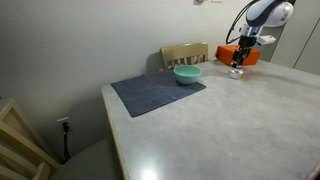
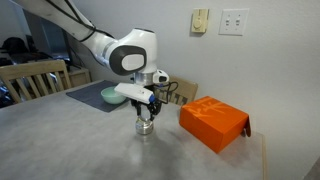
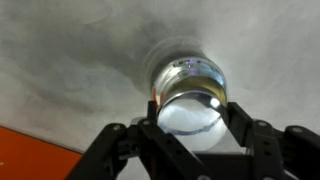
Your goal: Put the silver lid on top of the silver tin
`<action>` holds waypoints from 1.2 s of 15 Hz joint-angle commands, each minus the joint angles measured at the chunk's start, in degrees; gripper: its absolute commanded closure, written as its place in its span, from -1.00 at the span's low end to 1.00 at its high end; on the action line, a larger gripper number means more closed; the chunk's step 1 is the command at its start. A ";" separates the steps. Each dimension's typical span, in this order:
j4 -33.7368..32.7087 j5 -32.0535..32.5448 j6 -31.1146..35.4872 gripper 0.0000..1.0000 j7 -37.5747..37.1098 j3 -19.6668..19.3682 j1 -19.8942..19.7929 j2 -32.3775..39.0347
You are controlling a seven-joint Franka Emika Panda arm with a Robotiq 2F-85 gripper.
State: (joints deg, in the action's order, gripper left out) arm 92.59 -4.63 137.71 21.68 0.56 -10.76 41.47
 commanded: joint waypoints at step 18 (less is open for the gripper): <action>8.33 2.54 10.23 0.13 -3.39 0.51 2.55 -3.09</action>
State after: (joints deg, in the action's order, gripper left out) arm 95.55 -3.31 142.44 18.62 0.61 -8.22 40.64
